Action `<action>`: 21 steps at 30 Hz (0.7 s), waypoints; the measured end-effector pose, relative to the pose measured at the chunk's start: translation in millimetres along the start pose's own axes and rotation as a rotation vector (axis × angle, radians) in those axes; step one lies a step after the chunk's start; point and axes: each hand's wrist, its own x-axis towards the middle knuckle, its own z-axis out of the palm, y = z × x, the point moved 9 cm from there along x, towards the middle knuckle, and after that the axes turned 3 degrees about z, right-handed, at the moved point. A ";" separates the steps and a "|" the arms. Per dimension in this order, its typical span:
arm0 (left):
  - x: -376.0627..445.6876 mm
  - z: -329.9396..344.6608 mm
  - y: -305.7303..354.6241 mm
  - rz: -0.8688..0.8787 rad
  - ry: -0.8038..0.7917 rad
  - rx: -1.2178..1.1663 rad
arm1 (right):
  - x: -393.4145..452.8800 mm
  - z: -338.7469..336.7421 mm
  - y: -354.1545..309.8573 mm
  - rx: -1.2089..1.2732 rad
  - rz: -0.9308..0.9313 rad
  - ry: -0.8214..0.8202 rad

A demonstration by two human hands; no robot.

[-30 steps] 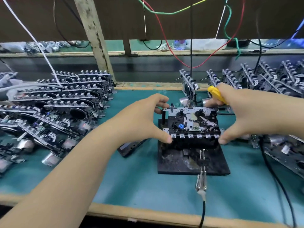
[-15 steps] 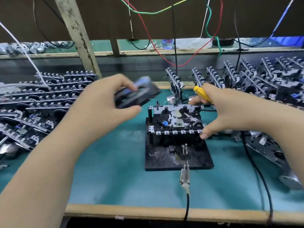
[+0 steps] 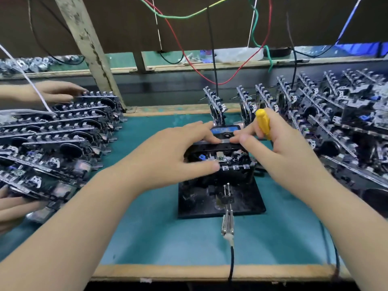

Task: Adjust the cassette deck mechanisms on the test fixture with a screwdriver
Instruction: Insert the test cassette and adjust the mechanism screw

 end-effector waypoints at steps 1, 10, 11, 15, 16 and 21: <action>-1.1 -0.7 0.0 0.008 -0.011 0.013 | -1.1 0.2 2.9 0.023 0.006 0.008; -5.5 1.2 -0.7 0.063 0.055 0.004 | -6.1 2.0 11.1 0.163 0.038 0.036; -8.7 5.1 -2.2 0.057 0.068 -0.016 | -6.8 2.2 11.3 0.170 0.038 0.032; -23.3 16.0 -2.6 0.032 0.160 0.028 | -9.1 3.0 12.7 0.191 0.030 0.022; -26.4 19.3 -2.0 0.016 0.173 0.012 | -9.3 3.3 13.2 0.199 0.029 0.019; -30.7 36.2 1.1 -0.072 0.351 -0.218 | -9.4 4.6 16.7 0.217 0.021 0.023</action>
